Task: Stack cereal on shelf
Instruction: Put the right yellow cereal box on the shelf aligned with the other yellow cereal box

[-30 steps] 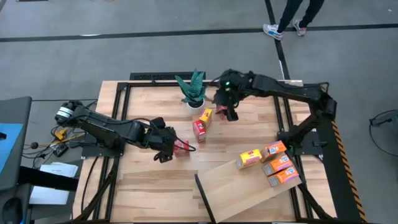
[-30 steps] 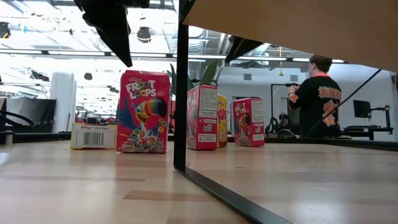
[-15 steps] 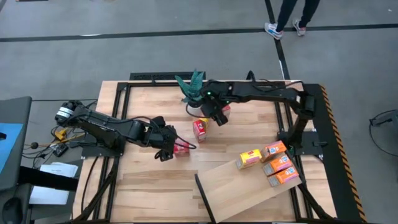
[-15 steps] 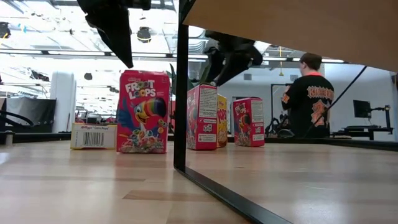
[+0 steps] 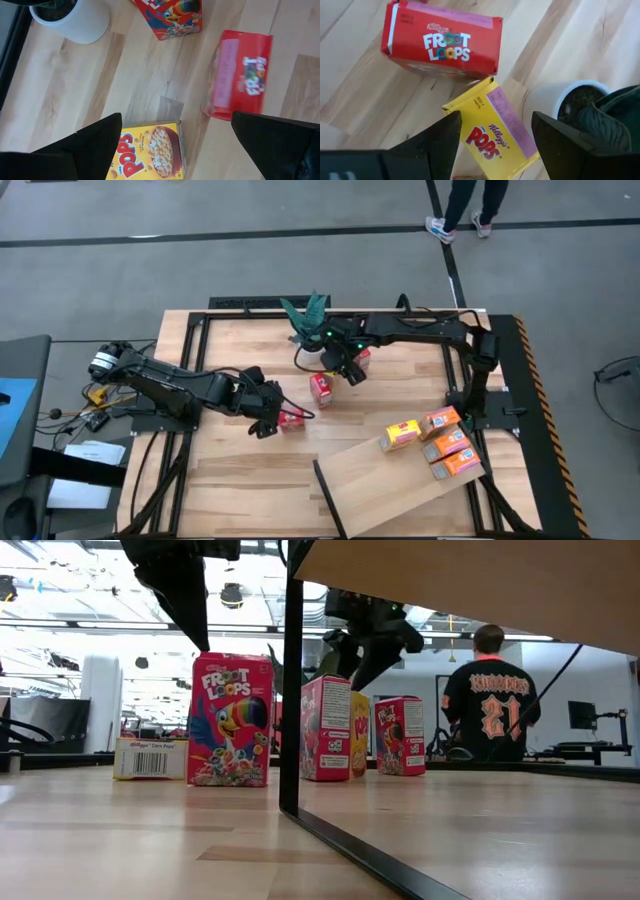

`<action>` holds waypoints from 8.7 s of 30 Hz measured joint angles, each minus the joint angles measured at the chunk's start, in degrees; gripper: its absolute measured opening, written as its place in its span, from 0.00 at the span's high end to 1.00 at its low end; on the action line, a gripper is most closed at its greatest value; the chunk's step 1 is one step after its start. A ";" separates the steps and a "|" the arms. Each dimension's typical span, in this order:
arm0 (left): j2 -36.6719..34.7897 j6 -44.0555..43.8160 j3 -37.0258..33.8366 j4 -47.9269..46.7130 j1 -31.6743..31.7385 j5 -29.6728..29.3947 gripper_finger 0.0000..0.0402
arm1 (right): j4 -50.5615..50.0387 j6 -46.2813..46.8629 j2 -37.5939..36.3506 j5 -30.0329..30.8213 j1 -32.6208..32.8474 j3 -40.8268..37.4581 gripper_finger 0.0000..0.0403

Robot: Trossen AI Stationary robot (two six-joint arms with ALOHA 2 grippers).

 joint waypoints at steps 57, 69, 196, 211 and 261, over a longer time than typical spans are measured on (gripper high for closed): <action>0.09 -2.10 -0.07 0.30 0.00 -3.06 0.08 | -10.69 -10.04 5.34 2.82 -2.00 8.39 0.33; 0.76 -1.90 -0.09 0.10 0.02 -5.09 0.08 | -12.02 -7.06 4.40 3.11 -0.61 8.35 0.33; 0.63 -3.91 -0.04 0.26 0.04 -5.09 0.08 | -8.74 -10.86 5.98 0.80 -3.06 9.60 0.33; 0.63 -4.00 -0.04 0.26 0.04 -4.97 0.08 | -11.01 -8.65 5.74 4.87 -0.50 13.22 0.33; 0.63 -3.91 -0.04 0.31 0.04 -5.25 0.08 | -8.85 -5.53 6.70 2.28 -4.13 10.25 0.33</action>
